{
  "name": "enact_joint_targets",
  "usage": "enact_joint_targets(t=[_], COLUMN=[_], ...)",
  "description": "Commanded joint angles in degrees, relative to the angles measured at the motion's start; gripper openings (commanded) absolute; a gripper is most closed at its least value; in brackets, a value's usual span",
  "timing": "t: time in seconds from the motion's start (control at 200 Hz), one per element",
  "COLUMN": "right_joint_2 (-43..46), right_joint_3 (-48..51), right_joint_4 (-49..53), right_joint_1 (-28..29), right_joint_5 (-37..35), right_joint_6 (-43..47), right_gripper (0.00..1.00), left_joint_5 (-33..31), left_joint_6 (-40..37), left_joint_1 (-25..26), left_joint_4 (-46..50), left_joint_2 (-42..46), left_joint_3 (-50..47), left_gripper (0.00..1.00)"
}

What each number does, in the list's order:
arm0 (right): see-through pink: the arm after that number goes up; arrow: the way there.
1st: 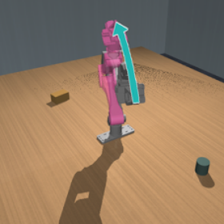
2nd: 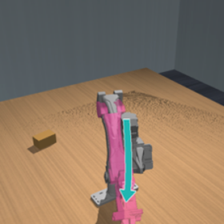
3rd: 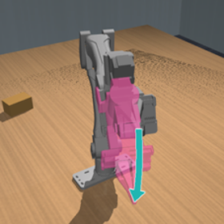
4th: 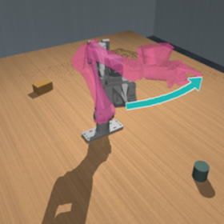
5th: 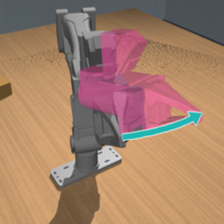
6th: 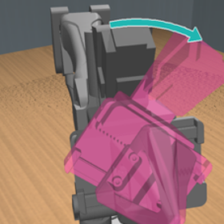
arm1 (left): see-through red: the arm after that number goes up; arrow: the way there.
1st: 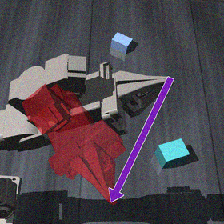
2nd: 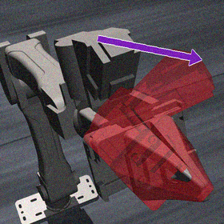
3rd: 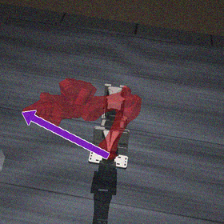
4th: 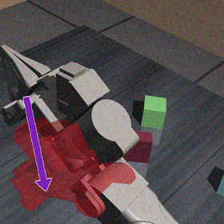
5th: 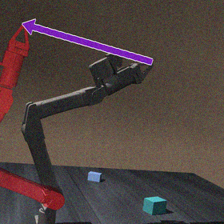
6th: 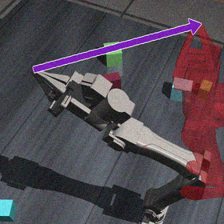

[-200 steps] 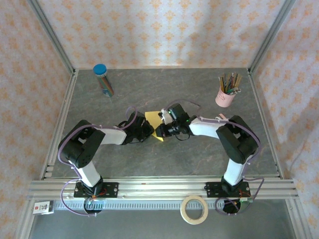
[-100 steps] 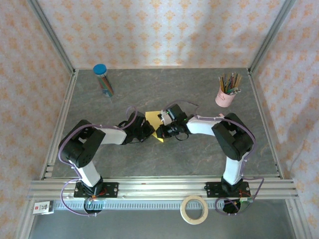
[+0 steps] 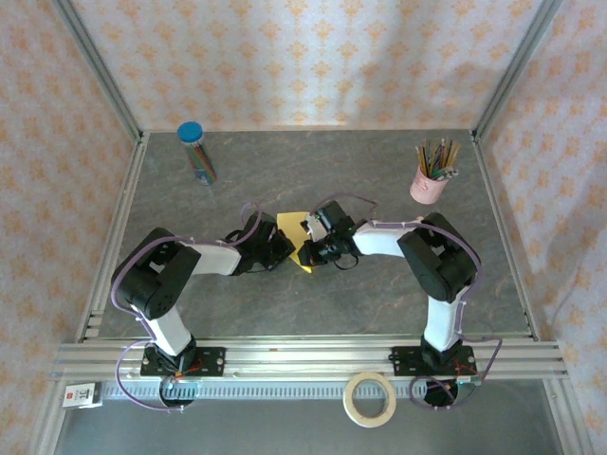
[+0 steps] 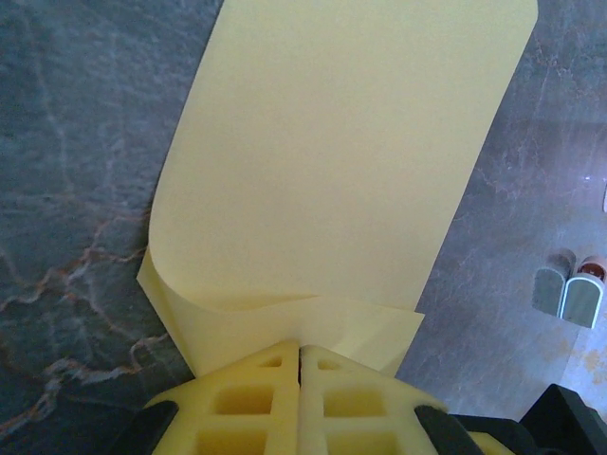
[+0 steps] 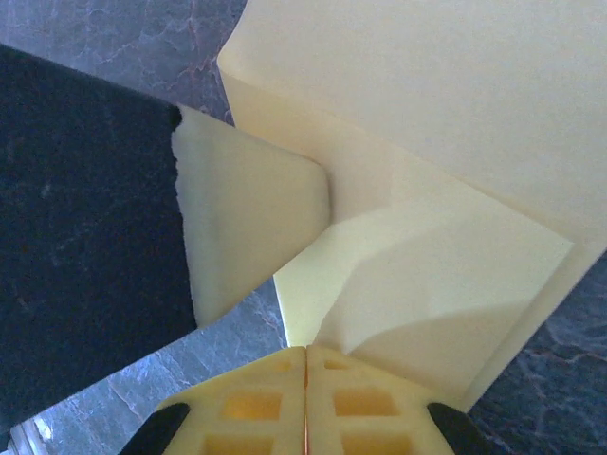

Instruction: Fold a paper plane with a square sheet of paper (pick it up from the middle)

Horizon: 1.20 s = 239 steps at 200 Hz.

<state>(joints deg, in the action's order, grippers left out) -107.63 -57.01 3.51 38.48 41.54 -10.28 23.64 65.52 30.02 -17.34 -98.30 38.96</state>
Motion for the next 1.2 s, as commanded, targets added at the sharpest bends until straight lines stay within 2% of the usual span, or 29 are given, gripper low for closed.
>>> enact_joint_targets(t=[0.0, 0.36, 1.041, 1.191], right_joint_2=[-0.64, -0.54, 1.81, 0.12], right_joint_3=[-0.47, -0.16, -1.56, -2.92], right_joint_4=[1.93, 2.42, 1.19, 1.15], right_joint_1=[0.32, 0.37, 0.25, 0.32], right_joint_5=[-1.81, -3.23, 0.10, 0.23], right_joint_6=[0.90, 0.91, 0.02, -0.16], right_gripper=[0.07, 0.07, 0.07, 0.07], left_joint_5=[0.52, -0.16, -0.17, -0.26], left_joint_6=[-2.24, -7.74, -8.43, -8.64], left_joint_1=[0.48, -1.36, -1.54, -1.52], left_joint_4=[2.90, 8.02, 8.80, 9.12], left_joint_2=[-1.31, 0.04, -3.82, -3.85], left_joint_3=[1.24, 5.69, 5.30, 5.39], left_gripper=[0.07, 0.08, 0.06, 0.06])
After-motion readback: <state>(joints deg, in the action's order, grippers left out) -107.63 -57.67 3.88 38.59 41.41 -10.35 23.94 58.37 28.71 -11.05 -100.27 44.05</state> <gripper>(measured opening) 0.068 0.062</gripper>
